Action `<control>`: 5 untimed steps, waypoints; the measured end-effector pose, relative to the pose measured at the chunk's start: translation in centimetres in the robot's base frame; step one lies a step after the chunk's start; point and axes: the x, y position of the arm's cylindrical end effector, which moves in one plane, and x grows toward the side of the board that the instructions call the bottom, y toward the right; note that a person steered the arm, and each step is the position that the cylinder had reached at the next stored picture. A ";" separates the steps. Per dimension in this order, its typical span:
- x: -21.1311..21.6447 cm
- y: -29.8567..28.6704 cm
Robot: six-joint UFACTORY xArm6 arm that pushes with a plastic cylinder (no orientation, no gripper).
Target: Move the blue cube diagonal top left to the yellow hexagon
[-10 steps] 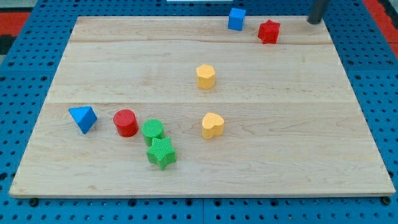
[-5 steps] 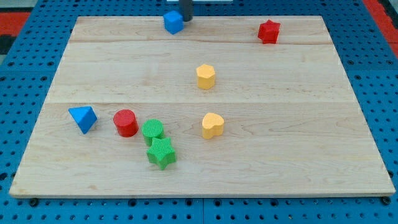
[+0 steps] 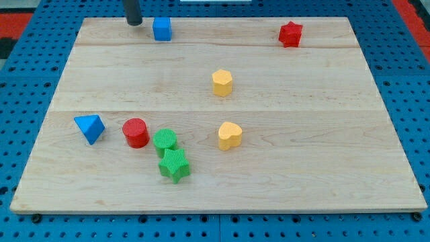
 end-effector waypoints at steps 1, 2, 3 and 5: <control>1.7 0.1; 3.0 1.8; 3.1 2.3; 3.0 4.8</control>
